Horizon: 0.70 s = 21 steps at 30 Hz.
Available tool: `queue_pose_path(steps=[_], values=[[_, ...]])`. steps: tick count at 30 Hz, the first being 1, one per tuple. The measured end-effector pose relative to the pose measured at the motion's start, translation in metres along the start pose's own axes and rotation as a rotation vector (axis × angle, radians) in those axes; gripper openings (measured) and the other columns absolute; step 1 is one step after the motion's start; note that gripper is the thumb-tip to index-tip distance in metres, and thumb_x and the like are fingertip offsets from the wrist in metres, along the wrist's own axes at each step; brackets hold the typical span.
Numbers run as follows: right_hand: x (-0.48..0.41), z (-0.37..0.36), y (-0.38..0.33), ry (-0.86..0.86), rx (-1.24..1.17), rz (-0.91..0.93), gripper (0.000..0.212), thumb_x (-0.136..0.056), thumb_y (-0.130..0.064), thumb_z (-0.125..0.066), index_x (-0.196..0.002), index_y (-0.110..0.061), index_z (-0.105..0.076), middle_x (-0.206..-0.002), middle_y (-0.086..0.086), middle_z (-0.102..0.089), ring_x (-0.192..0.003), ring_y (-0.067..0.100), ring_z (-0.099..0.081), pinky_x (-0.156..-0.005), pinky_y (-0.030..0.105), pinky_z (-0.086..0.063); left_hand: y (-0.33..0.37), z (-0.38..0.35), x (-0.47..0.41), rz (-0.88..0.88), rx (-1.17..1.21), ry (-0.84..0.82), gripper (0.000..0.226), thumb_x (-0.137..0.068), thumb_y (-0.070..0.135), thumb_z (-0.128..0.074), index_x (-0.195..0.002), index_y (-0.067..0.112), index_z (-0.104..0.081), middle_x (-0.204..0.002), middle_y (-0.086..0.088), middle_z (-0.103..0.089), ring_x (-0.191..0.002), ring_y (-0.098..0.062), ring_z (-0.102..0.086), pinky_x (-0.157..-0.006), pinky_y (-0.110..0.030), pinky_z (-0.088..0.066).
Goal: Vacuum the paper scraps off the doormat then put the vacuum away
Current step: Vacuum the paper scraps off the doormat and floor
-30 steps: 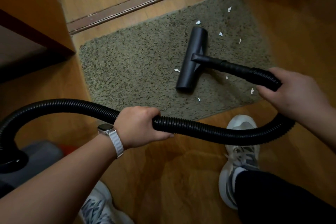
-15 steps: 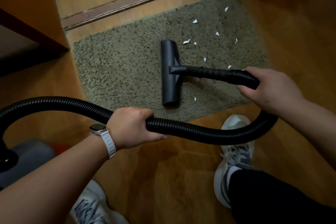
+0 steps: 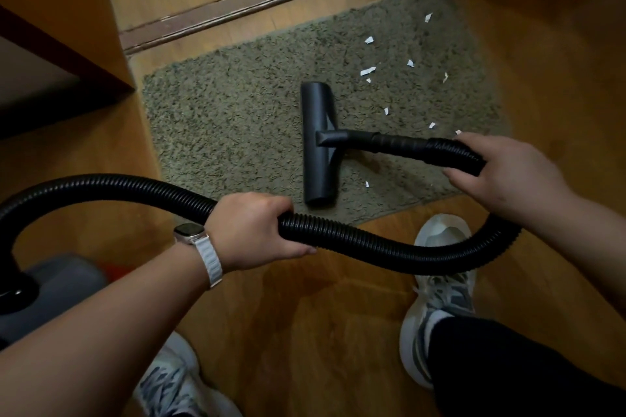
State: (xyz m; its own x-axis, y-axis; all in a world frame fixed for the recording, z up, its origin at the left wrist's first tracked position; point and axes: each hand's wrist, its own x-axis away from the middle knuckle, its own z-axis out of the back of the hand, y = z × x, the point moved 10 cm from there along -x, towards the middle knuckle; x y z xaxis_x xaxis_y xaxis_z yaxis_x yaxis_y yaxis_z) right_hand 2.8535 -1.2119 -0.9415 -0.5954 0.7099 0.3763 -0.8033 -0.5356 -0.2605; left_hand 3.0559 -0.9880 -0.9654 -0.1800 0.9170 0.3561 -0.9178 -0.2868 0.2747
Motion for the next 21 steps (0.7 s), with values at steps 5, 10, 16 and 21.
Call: queue_pose_path(steps=[5,10,16,21], values=[[0.0,0.006,0.015,0.054,-0.05,-0.041,0.031,-0.087,-0.037,-0.067,-0.116,-0.025,-0.063,-0.088,0.003,-0.061,-0.08,0.024,-0.053,-0.064,0.037,-0.045,0.0,0.002,-0.002,0.021,0.022,0.005,0.068,-0.061,0.092,-0.038,-0.075,0.029,-0.058,-0.061,0.011,-0.057,-0.06,-0.012,-0.059,-0.052,-0.027,-0.045],[-0.015,0.02,0.039,0.124,-0.098,-0.16,0.03,-0.09,-0.039,-0.065,-0.116,-0.024,-0.062,-0.082,0.003,-0.059,-0.076,0.025,-0.052,-0.06,0.035,-0.04,-0.001,0.002,-0.004,0.074,0.076,-0.011,0.071,-0.059,0.093,-0.037,-0.079,0.03,-0.061,-0.062,0.013,-0.056,-0.06,-0.008,-0.057,-0.056,-0.029,-0.05],[-0.035,0.019,0.051,0.144,-0.131,-0.229,0.035,-0.091,-0.042,-0.063,-0.12,-0.023,-0.062,-0.083,0.003,-0.059,-0.074,0.025,-0.052,-0.058,0.033,-0.037,-0.005,0.006,-0.008,0.114,0.113,0.018,0.068,-0.059,0.092,-0.04,-0.075,0.029,-0.06,-0.055,0.016,-0.048,-0.055,-0.007,-0.05,-0.049,-0.026,-0.041],[-0.053,0.018,0.037,0.127,-0.131,-0.172,0.034,-0.09,-0.044,-0.063,-0.118,-0.025,-0.062,-0.09,0.004,-0.063,-0.081,0.027,-0.056,-0.068,0.037,-0.048,-0.01,0.016,-0.014,0.157,0.126,0.057,0.069,-0.056,0.092,-0.042,-0.072,0.027,-0.059,-0.053,0.013,-0.049,-0.054,-0.011,-0.053,-0.05,-0.028,-0.046]])
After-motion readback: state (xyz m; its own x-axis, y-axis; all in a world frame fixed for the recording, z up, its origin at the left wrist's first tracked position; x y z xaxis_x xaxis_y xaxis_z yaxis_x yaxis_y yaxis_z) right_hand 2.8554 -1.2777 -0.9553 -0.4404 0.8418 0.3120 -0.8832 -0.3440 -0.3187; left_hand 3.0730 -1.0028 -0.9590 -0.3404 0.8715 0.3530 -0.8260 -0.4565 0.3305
